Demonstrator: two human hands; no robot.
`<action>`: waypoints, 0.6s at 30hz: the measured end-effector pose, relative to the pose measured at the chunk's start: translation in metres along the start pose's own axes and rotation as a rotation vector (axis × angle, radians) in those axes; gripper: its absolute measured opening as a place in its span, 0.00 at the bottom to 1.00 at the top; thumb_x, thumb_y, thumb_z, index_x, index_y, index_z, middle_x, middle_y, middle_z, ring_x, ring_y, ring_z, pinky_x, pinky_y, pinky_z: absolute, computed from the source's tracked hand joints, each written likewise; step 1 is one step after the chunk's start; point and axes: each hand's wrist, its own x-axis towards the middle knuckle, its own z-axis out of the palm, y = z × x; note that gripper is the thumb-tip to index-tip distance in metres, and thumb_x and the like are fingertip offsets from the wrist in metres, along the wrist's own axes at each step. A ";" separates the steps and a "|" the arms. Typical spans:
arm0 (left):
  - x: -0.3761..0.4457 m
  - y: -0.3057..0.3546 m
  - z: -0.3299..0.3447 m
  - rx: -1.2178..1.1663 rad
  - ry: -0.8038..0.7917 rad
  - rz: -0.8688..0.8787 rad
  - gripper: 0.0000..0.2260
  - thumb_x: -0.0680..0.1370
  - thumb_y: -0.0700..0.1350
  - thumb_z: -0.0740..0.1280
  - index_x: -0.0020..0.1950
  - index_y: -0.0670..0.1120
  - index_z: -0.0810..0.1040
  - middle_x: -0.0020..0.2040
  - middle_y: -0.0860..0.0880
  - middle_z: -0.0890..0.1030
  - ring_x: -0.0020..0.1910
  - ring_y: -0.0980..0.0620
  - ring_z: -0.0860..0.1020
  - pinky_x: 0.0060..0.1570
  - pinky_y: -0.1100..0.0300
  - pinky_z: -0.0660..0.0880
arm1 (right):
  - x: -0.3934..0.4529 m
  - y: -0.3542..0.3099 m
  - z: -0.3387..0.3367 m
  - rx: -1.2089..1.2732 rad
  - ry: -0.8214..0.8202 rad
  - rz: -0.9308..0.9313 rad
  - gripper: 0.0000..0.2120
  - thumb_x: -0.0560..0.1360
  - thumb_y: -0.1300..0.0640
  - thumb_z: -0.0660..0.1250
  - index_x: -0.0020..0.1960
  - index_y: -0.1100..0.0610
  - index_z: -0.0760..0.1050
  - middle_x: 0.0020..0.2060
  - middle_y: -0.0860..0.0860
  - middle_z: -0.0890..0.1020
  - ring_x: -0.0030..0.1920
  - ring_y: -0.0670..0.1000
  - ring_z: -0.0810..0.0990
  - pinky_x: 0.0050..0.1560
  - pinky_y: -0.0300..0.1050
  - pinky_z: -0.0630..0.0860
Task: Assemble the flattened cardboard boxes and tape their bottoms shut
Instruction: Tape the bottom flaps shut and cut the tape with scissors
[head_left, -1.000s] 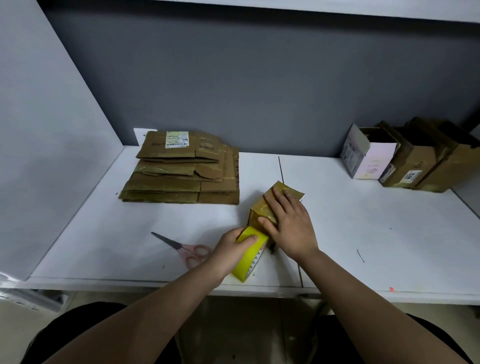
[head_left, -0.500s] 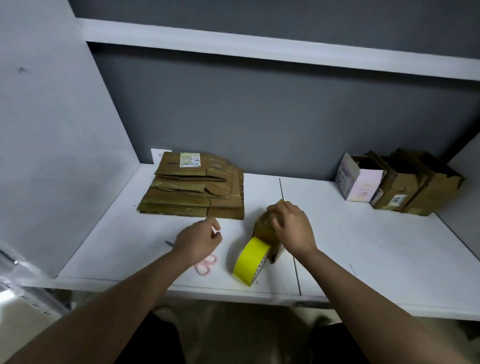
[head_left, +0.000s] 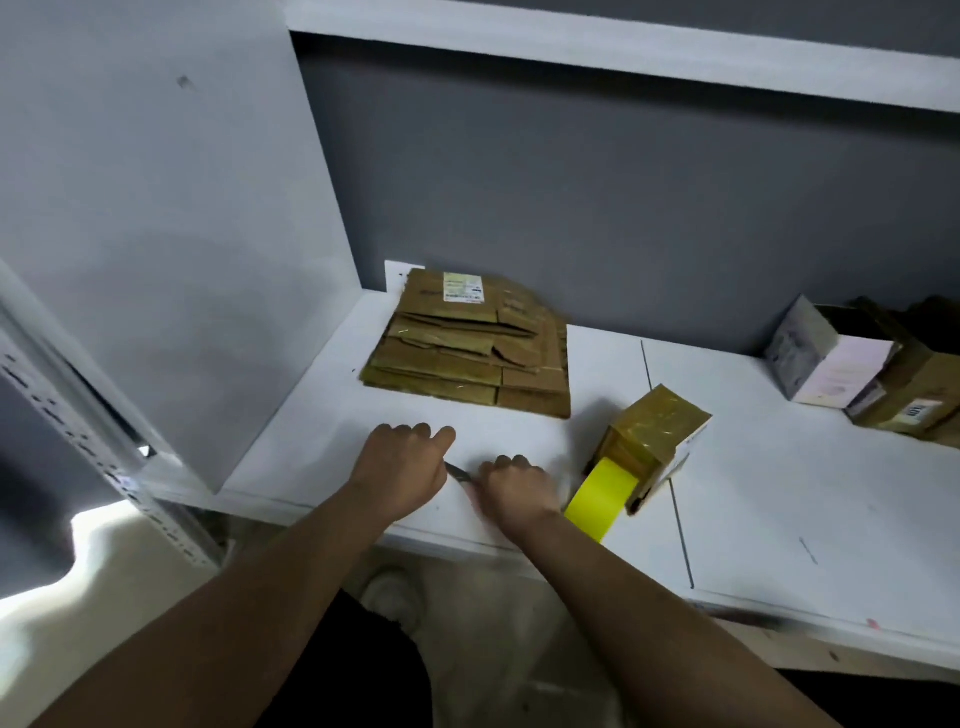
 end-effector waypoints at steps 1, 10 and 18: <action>-0.001 -0.002 0.000 -0.008 0.015 0.014 0.08 0.68 0.45 0.73 0.41 0.46 0.76 0.27 0.49 0.74 0.21 0.52 0.68 0.23 0.64 0.64 | 0.002 -0.003 0.005 -0.013 -0.014 0.003 0.15 0.82 0.57 0.53 0.64 0.61 0.71 0.60 0.59 0.75 0.61 0.60 0.74 0.54 0.50 0.73; -0.002 0.005 -0.008 -0.109 0.069 -0.017 0.08 0.78 0.46 0.61 0.55 0.46 0.76 0.41 0.48 0.81 0.33 0.51 0.77 0.36 0.61 0.75 | 0.005 0.010 -0.022 0.264 -0.058 0.158 0.19 0.78 0.43 0.60 0.55 0.58 0.79 0.53 0.58 0.81 0.53 0.61 0.79 0.48 0.45 0.74; 0.015 0.049 -0.023 -0.679 -0.086 -0.258 0.05 0.80 0.49 0.62 0.53 0.50 0.74 0.39 0.53 0.78 0.38 0.53 0.77 0.42 0.59 0.77 | -0.074 0.129 -0.089 1.002 -0.002 0.179 0.11 0.73 0.67 0.68 0.55 0.58 0.78 0.41 0.54 0.80 0.38 0.49 0.77 0.35 0.36 0.72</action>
